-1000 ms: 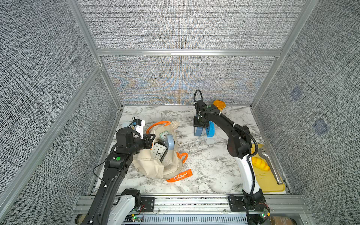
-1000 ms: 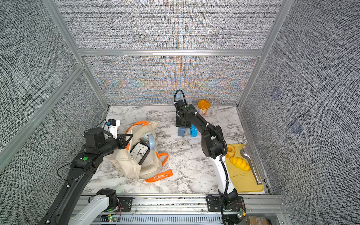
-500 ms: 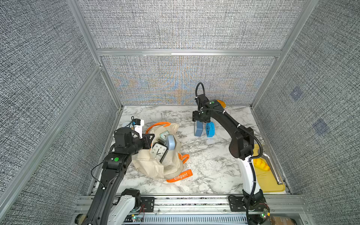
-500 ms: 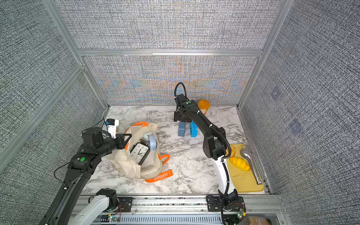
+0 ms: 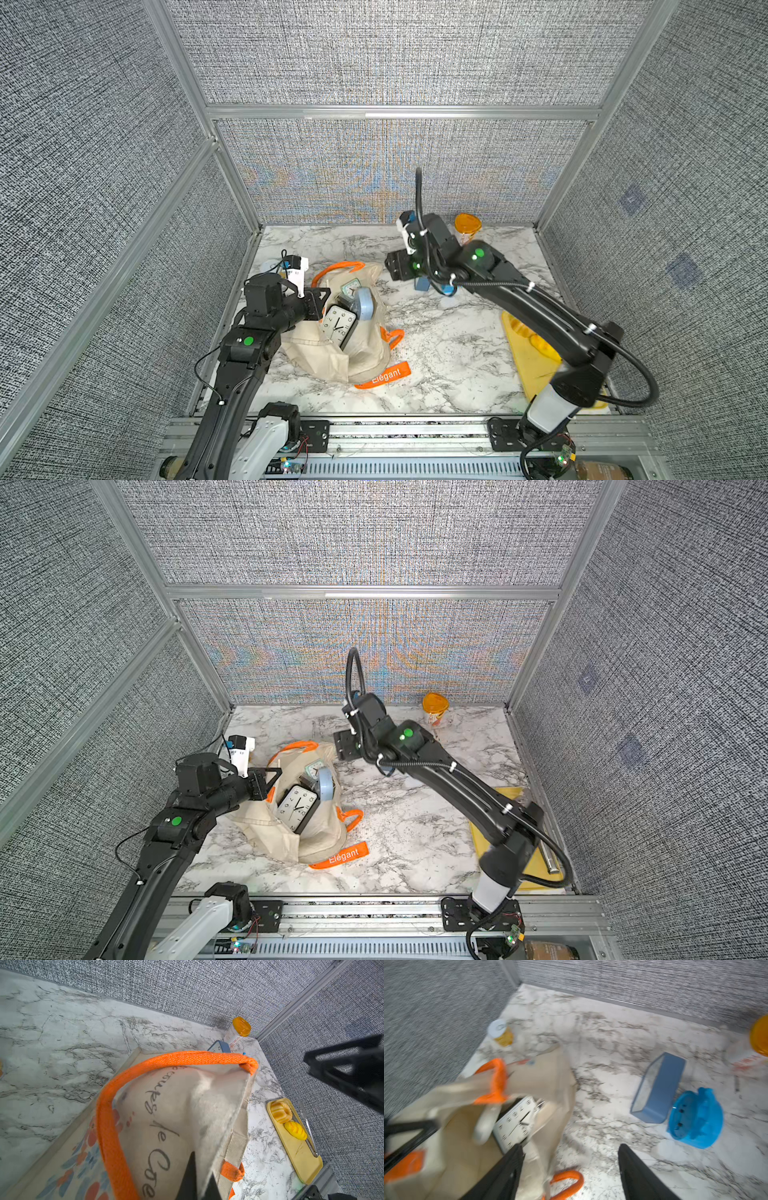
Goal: Take the alarm clock out of the canvas bag
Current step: Place the alarm at the center of the board.
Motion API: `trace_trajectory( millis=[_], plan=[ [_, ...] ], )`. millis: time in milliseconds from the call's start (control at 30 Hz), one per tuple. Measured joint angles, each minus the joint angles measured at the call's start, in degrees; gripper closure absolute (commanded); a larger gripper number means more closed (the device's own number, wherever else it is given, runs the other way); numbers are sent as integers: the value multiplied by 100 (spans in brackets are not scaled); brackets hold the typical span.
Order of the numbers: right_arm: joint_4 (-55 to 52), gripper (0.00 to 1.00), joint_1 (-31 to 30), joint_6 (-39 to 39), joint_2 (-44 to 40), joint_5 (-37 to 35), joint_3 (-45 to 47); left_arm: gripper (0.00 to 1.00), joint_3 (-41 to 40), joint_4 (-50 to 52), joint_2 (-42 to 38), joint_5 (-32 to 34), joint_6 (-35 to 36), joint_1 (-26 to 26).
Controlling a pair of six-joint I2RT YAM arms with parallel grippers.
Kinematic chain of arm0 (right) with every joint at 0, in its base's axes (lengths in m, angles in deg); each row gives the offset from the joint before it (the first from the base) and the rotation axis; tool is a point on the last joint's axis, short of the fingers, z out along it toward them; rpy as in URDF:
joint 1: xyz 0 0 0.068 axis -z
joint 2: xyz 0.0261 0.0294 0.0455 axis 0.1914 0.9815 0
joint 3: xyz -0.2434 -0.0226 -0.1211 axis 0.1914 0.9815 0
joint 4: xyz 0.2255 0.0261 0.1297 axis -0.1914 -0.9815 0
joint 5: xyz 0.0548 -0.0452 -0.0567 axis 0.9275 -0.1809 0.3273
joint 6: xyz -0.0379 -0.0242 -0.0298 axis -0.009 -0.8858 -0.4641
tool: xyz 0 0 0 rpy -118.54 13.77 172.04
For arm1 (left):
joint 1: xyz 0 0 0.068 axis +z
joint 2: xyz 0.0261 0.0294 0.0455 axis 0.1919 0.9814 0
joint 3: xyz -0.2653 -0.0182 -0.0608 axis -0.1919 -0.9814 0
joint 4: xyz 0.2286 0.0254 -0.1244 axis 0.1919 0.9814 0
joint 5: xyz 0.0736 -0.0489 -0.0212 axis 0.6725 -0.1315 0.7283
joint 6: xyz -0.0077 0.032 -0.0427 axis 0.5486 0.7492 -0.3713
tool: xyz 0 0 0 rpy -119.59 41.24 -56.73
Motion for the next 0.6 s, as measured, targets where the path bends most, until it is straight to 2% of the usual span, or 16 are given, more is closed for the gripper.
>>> trace_trajectory(
  millis=[133, 267, 433, 600],
  plan=[
    [337, 32, -732, 63, -433, 120, 728, 99, -33, -9, -26, -74, -98, 0],
    [507, 32, -1069, 219, -7, 278, 802, 99, -85, -37, -92, -157, -221, 0],
    [682, 30, -1084, 577, 828, 396, 551, 98, -50, 9, -66, -197, -249, -2],
    [1054, 27, -1027, 903, 1327, 262, 743, 98, -35, 0, -46, -221, -352, 0]
  ],
)
